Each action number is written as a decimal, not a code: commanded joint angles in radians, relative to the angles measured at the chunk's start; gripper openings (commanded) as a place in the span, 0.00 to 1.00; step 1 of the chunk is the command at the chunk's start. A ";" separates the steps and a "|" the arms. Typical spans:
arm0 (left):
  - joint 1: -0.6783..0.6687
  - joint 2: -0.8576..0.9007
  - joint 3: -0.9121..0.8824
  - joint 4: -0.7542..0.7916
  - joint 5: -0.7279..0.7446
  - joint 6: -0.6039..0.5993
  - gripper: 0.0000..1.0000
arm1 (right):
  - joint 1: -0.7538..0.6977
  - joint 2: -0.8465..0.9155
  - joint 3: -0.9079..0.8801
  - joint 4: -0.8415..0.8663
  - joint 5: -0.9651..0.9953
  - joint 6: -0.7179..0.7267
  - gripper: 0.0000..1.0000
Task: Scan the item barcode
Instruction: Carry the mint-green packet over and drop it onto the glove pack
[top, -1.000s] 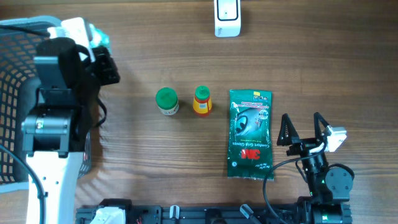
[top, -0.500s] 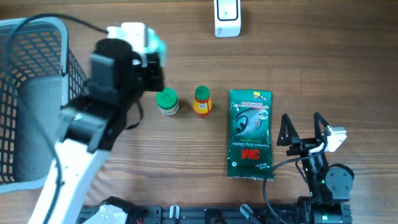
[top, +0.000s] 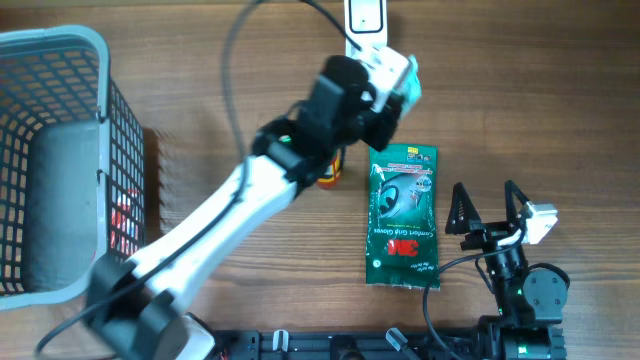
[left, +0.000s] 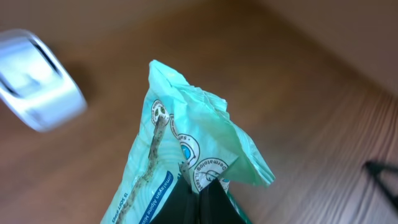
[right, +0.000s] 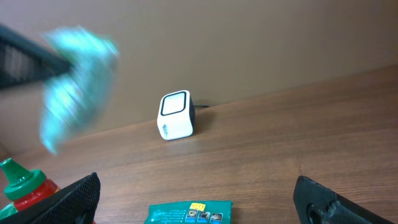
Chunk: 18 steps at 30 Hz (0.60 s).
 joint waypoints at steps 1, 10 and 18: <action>-0.065 0.171 0.009 -0.051 0.057 0.021 0.04 | 0.008 -0.006 -0.001 0.003 -0.015 -0.003 1.00; -0.110 0.252 0.013 -0.112 0.003 0.022 0.31 | 0.008 -0.006 -0.001 0.003 -0.015 -0.003 1.00; -0.030 0.063 0.264 -0.198 -0.240 0.030 0.76 | 0.008 -0.006 -0.001 0.003 -0.015 -0.003 1.00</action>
